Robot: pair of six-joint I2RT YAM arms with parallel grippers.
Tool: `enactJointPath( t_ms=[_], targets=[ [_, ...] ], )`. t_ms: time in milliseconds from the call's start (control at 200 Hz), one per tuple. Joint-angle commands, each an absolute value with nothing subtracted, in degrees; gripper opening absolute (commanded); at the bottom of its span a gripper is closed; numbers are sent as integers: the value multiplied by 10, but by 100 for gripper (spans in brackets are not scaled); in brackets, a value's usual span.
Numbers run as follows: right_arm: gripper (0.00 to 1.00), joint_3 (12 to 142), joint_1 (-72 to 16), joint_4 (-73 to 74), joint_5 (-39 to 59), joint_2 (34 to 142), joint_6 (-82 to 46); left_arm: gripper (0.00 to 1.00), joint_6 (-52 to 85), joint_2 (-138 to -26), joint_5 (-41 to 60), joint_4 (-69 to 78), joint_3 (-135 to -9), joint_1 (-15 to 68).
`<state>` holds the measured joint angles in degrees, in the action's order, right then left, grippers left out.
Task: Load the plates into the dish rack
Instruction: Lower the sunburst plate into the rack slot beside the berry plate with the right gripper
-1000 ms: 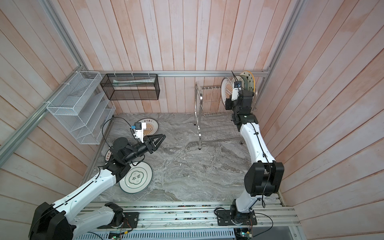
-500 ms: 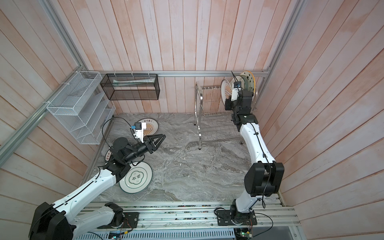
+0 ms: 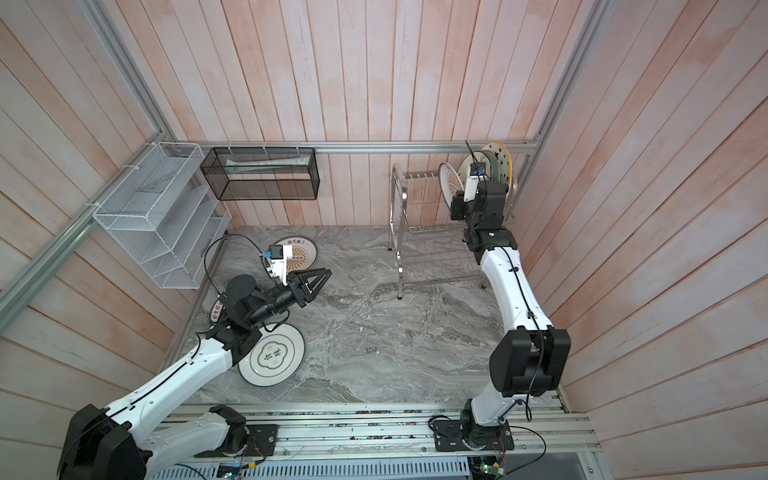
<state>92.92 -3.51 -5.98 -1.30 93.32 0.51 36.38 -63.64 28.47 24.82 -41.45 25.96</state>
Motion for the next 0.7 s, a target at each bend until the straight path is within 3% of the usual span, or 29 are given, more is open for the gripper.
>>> enactJointPath(
  t_ms=[0,125,385,585,695],
  targets=[
    [36,938,-32,-45,-47,915,-9,43,359,-632,286,250,-412,261],
    [35,948,-31,-46,-50,917,-19,43,360,-632,286,252,-411,261],
    [19,971,-30,-69,-51,937,-46,43,359,-630,286,250,-409,261],
    [20,973,-31,-66,-40,940,-61,43,354,-627,284,247,-409,261],
    [28,973,-30,-63,-34,939,-61,43,353,-626,283,245,-408,261]
  ],
)
